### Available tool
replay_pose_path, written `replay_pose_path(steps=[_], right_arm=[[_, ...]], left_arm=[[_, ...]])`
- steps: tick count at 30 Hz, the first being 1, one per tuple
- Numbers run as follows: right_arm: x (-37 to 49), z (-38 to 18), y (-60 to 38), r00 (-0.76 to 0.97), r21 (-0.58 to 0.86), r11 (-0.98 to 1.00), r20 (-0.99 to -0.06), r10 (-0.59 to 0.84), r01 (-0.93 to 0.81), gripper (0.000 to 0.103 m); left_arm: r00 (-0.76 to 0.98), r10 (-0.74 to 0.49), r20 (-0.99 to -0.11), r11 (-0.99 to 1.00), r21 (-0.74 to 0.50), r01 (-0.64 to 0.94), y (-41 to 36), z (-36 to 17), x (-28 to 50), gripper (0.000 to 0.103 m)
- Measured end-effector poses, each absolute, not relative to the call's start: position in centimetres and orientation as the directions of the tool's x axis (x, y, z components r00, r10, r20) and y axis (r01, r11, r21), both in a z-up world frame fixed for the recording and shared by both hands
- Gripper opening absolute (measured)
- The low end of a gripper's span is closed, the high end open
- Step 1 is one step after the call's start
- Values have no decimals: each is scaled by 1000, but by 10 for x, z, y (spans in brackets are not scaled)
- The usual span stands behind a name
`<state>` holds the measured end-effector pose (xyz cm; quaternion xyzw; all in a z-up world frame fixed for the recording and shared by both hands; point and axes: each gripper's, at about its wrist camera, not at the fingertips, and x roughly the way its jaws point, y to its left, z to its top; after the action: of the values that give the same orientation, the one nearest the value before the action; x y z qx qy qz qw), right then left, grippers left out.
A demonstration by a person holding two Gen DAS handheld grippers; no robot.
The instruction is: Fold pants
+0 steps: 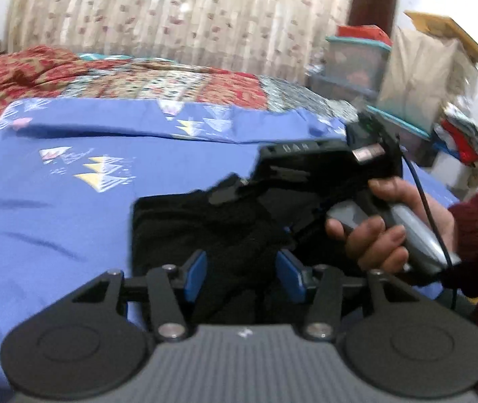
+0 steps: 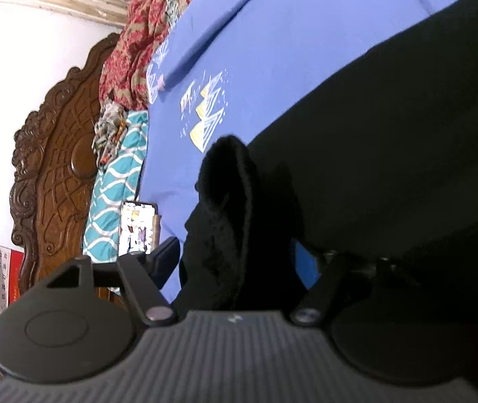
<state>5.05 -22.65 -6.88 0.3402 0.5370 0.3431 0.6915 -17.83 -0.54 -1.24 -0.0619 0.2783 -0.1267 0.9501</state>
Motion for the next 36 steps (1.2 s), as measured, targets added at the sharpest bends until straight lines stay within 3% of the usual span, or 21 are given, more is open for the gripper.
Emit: replay_pose_path(steps=[2,4,6,10,13,16,19,21,24,32,34,36], right_arm=[[49,-67,-209,163,819,557,-535,829,-139,70],[43,-66,-198,136,780,589,-573,808,-212,33],[38,-63,-192,130,742,610,-600,789,-279,23],[37,-33,-206,218,716,587,-547,808,-378,22],[37,-10,-234,312,682,592,-503,806,-430,22],[41,-9,-259,376,648,637,-515,770,-417,23],[46,-31,-281,398,629,704,-583,708,-330,29],[45,-47,-290,399,598,757,-646,650,-265,44],[36,-47,-303,436,623,752,-628,644,-214,48],[18,-1,-334,643,620,739,-459,614,-264,48],[14,-2,-320,631,606,732,-445,635,-309,45],[13,-7,-313,582,588,720,-458,672,-369,34]], left_arm=[[826,-248,-506,961,-238,143,10,-11,-180,45],[835,-224,-503,946,-317,63,29,-12,-177,44],[845,-208,-493,920,-392,-2,44,-13,-173,39],[865,-224,-448,880,-474,-18,55,-10,-165,34],[865,-257,-431,885,-465,31,41,-5,-153,34],[839,-316,-442,891,-442,103,16,-12,-135,34],[788,-366,-495,890,-432,142,-9,-31,-115,34],[731,-369,-575,905,-403,139,-26,-51,-98,34],[696,-327,-639,929,-353,112,-34,-69,-88,34],[769,-364,-526,859,-509,58,12,-36,-109,32],[795,-363,-486,833,-552,43,22,-28,-111,32],[806,-370,-462,824,-565,55,22,-21,-104,32]])
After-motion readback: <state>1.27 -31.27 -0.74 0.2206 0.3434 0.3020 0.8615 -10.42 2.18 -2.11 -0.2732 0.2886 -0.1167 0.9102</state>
